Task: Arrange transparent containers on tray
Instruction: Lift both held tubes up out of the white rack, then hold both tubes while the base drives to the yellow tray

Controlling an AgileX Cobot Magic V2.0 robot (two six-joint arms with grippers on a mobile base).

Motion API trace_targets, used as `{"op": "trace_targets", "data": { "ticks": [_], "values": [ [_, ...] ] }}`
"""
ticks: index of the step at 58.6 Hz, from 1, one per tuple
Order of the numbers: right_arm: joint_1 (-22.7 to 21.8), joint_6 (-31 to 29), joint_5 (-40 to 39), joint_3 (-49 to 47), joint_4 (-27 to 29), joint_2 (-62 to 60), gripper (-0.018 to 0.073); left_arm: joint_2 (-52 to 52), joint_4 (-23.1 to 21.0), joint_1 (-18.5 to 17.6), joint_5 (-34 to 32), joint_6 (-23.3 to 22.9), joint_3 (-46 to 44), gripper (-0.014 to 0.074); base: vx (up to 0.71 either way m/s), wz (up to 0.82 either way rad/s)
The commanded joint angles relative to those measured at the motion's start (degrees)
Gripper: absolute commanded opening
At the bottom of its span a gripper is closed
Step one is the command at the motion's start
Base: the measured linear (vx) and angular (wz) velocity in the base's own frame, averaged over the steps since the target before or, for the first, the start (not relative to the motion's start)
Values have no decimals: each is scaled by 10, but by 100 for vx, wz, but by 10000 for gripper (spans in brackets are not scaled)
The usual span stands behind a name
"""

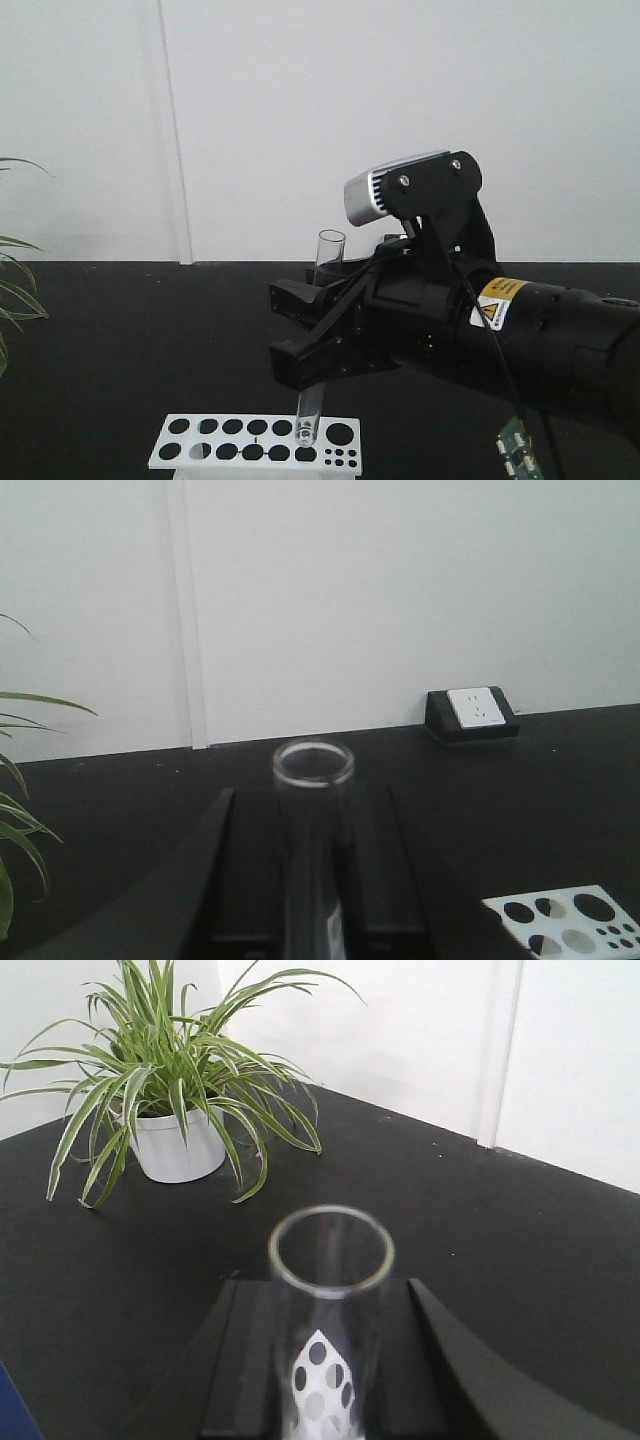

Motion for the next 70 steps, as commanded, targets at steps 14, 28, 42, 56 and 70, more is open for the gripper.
{"op": "trace_targets", "data": {
  "ticks": [14,28,42,56,70],
  "values": [
    [-2,-3,-49,-21,0,-18,206,-2,-3,-2,-44,-6,-17,134,0,0],
    [-2,-3,-49,-21,0,-18,206,-2,-3,-2,-44,-6,-17,134,0,-1],
    [-2,-3,-49,-21,0,-18,206,-2,-3,-2,-44,-6,-17,134,-5,-2],
    [-2,-3,-50,-21,0,-18,206,-2,-3,-2,-44,-6,-17,134,-12,-2],
    [-2,-3,-46,-21,0,-18,204,-2,-3,-2,-44,-6,-17,134,-19,0]
  ]
}}
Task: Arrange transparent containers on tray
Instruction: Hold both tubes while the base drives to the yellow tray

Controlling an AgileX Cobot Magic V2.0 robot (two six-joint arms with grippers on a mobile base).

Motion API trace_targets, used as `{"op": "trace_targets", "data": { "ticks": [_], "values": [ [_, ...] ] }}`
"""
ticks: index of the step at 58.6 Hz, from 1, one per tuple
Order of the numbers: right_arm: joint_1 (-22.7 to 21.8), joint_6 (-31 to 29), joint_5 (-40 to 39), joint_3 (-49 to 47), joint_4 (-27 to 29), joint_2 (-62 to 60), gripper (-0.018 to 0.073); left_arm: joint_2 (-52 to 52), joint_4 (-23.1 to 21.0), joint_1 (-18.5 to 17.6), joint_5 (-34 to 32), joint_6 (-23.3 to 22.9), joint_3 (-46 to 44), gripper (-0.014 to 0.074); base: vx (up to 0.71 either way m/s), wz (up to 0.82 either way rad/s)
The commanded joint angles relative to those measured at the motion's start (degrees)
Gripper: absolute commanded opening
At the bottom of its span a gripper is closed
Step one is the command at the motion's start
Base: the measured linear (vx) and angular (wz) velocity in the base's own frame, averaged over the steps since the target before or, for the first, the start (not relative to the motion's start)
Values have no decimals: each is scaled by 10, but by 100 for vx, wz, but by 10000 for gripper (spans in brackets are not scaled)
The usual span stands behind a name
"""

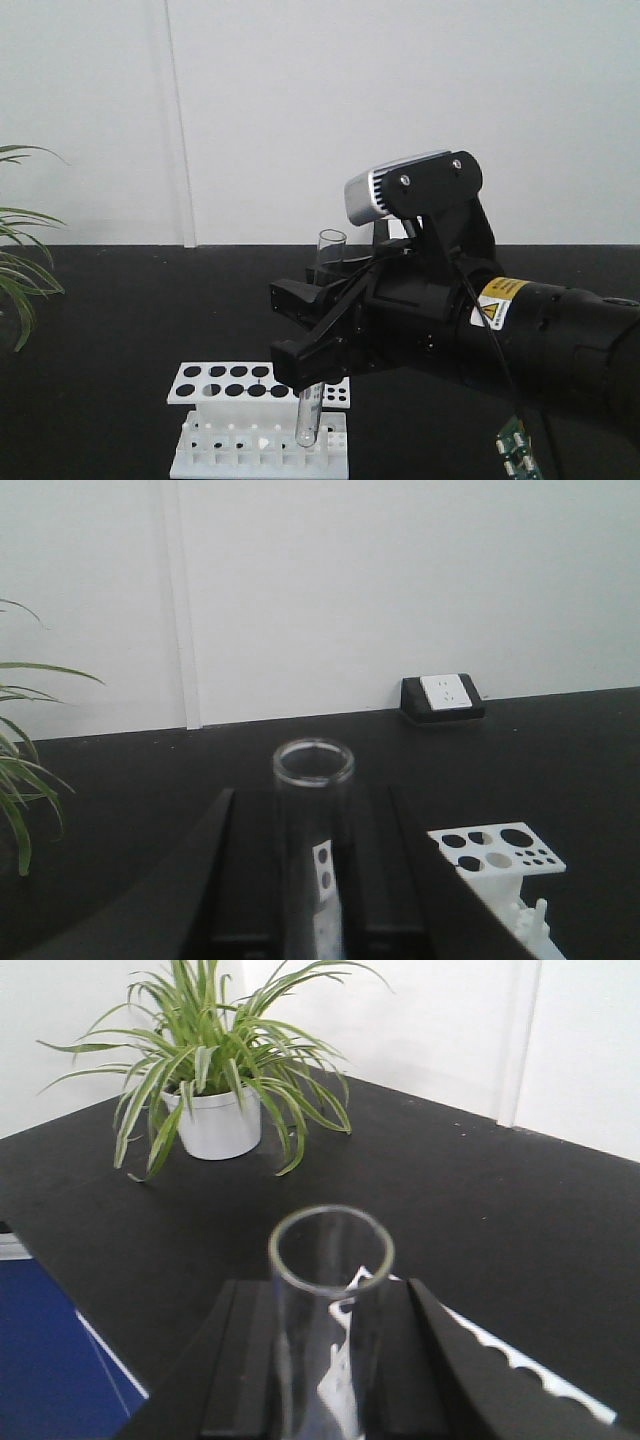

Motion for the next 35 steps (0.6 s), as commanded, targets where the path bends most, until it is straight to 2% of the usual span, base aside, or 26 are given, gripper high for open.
{"op": "trace_targets", "data": {
  "ticks": [1,35],
  "values": [
    [-2,-3,-45,-21,0,-18,204,-2,-3,-2,-45,-6,-17,134,-20,5],
    [-2,-3,-44,-21,0,-18,206,-2,-3,-2,-45,-6,-17,134,-25,4]
  ]
}}
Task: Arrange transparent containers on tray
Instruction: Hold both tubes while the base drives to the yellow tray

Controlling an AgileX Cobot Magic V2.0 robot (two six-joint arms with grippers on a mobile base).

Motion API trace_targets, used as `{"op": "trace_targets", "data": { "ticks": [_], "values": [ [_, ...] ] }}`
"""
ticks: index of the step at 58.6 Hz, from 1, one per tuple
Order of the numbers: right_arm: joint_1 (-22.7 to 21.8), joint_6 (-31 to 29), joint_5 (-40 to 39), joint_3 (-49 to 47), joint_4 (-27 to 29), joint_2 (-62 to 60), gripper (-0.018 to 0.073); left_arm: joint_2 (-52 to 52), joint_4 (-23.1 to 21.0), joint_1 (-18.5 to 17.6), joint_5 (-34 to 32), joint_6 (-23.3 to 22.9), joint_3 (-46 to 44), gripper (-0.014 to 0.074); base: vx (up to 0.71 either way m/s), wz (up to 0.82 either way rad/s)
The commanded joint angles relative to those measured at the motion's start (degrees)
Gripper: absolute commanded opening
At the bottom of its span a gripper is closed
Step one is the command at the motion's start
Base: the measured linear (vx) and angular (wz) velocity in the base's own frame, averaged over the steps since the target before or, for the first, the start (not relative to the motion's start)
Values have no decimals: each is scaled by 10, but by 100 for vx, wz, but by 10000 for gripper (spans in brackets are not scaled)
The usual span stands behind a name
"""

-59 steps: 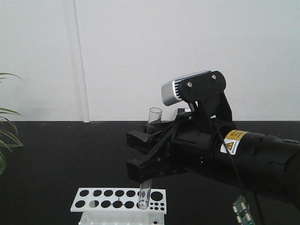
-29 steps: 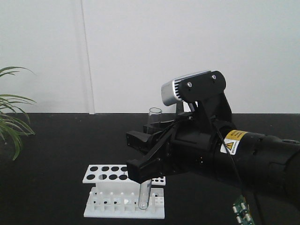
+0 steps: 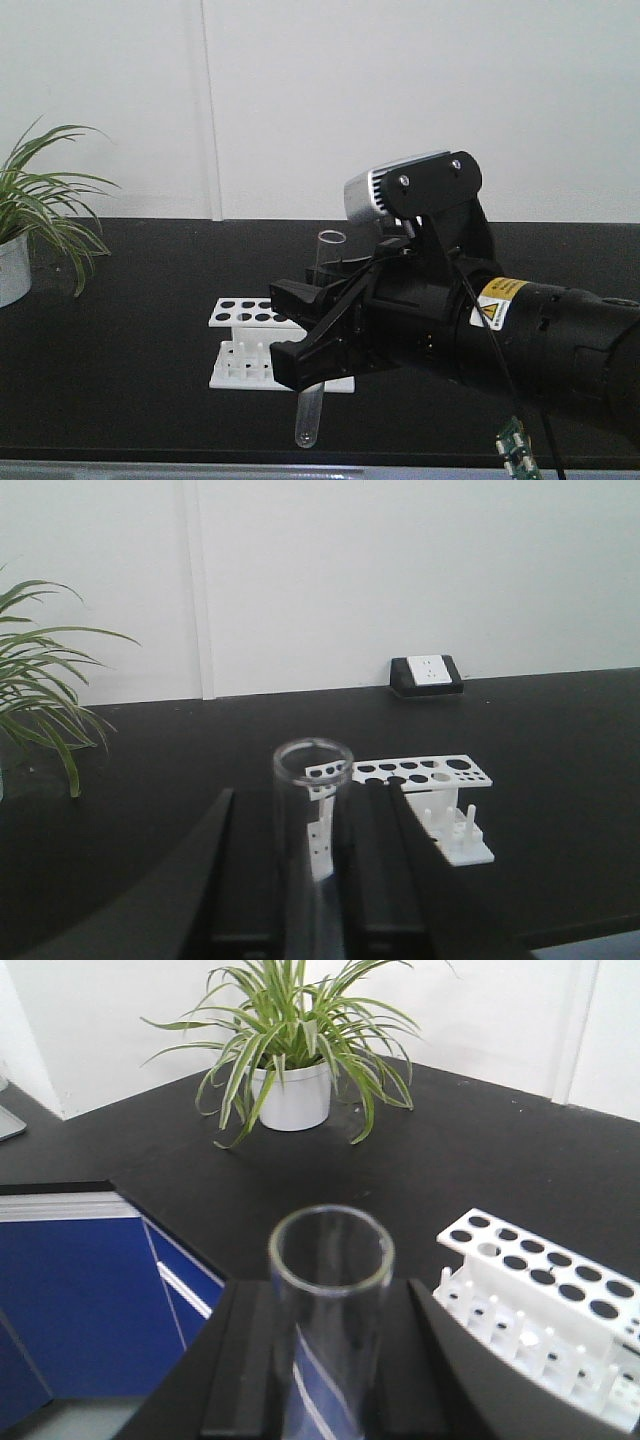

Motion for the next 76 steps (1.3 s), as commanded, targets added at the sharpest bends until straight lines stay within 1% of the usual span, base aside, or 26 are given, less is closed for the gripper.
{"op": "trace_targets", "data": {
  "ticks": [1,76],
  "values": [
    [-2,-3,-44,-21,0,-18,206,-1,-3,-2,-45,-6,-17,134,-28,1],
    [-2,-3,-44,-21,0,-18,206,-1,-3,-2,-45,-6,-17,134,-31,7]
  ]
}}
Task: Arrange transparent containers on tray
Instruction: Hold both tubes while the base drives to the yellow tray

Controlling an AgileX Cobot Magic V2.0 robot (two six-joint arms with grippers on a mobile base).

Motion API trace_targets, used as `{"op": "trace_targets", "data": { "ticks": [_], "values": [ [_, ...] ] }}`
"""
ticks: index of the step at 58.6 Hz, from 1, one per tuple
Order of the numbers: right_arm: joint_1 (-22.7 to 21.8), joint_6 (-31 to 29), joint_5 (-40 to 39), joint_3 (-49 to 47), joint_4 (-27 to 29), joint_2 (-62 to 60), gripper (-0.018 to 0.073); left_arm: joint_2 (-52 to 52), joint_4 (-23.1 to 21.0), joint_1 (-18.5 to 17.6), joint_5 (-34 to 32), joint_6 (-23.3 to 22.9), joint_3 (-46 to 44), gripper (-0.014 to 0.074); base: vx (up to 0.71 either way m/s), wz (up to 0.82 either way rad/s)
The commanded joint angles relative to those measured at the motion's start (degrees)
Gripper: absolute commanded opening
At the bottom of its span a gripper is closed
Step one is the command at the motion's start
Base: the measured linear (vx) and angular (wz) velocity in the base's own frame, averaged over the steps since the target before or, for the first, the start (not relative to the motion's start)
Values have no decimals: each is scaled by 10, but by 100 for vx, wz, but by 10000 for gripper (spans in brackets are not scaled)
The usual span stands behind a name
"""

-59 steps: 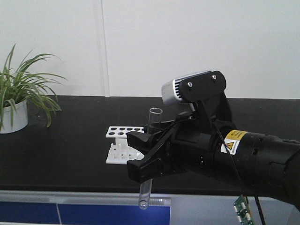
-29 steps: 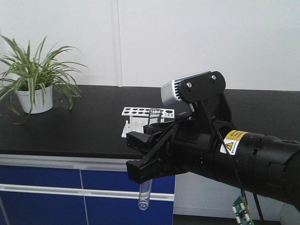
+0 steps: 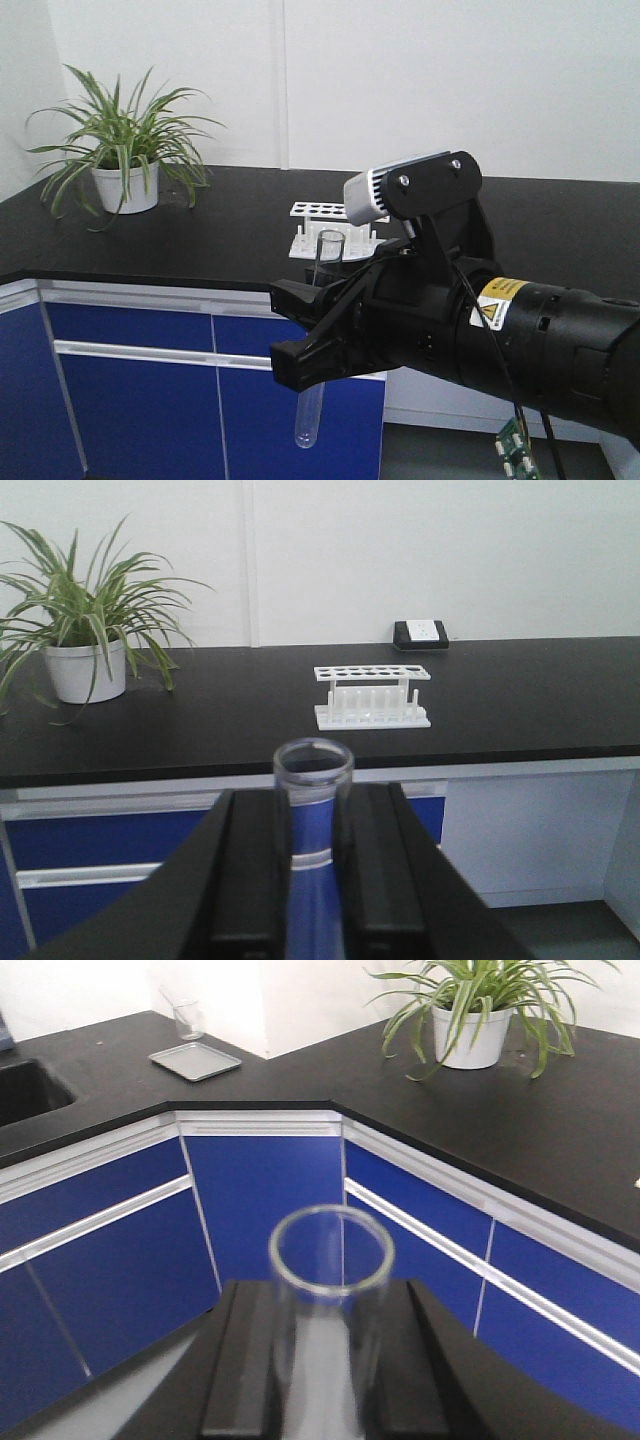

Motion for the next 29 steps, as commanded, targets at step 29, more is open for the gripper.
{"op": "trace_targets", "data": {
  "ticks": [29],
  "values": [
    [-2,-3,-44,-21,0,-18,206,-1,-3,-2,-45,-6,-17,134,-20,25]
  ]
}}
